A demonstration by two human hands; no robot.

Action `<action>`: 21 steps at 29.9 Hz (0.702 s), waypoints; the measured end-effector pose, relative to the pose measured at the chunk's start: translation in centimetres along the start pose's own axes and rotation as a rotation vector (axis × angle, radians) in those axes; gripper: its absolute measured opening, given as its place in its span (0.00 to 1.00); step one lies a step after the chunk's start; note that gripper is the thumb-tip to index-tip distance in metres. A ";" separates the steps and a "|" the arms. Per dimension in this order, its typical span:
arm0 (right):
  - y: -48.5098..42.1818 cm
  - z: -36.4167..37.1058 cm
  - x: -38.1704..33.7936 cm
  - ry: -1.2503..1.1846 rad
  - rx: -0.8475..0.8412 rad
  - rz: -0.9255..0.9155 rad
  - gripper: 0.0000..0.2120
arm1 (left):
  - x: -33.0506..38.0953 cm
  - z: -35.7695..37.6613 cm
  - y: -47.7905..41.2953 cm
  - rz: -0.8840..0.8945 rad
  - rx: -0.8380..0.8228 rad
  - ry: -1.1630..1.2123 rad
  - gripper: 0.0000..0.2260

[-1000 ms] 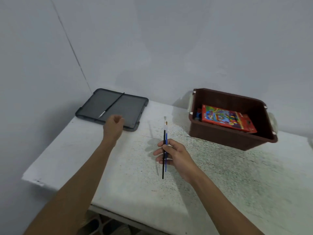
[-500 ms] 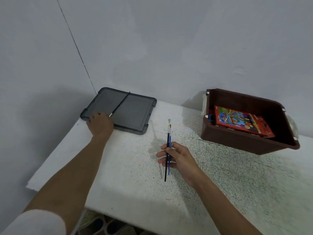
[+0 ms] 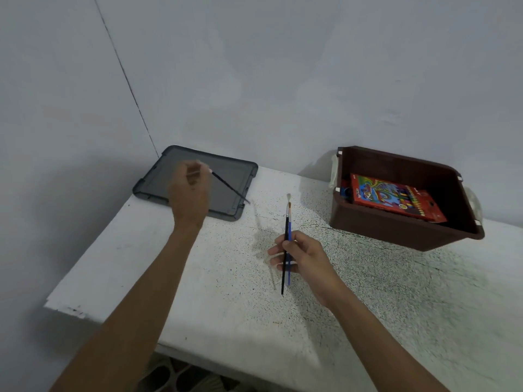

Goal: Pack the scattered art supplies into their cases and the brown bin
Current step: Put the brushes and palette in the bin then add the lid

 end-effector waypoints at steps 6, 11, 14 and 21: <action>1.4 -2.0 -1.0 0.141 0.091 -0.097 0.09 | 4.3 5.0 4.5 0.005 -0.393 0.129 0.03; 3.0 -3.8 -0.3 0.136 0.081 -0.075 0.09 | 6.0 9.2 9.9 -0.021 -0.624 0.184 0.04; 3.8 -5.5 0.6 0.160 0.100 -0.071 0.10 | 6.4 11.6 12.8 -0.088 -0.708 0.159 0.02; 6.7 -9.6 1.3 0.078 0.073 -0.016 0.10 | 8.4 15.9 17.5 -0.143 -0.806 0.132 0.03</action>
Point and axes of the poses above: each hand's wrist, its own y-axis away from the middle knuckle, its own z-axis out of the palm, x = y × z, the point moved 9 cm from there along -y, towards the middle knuckle
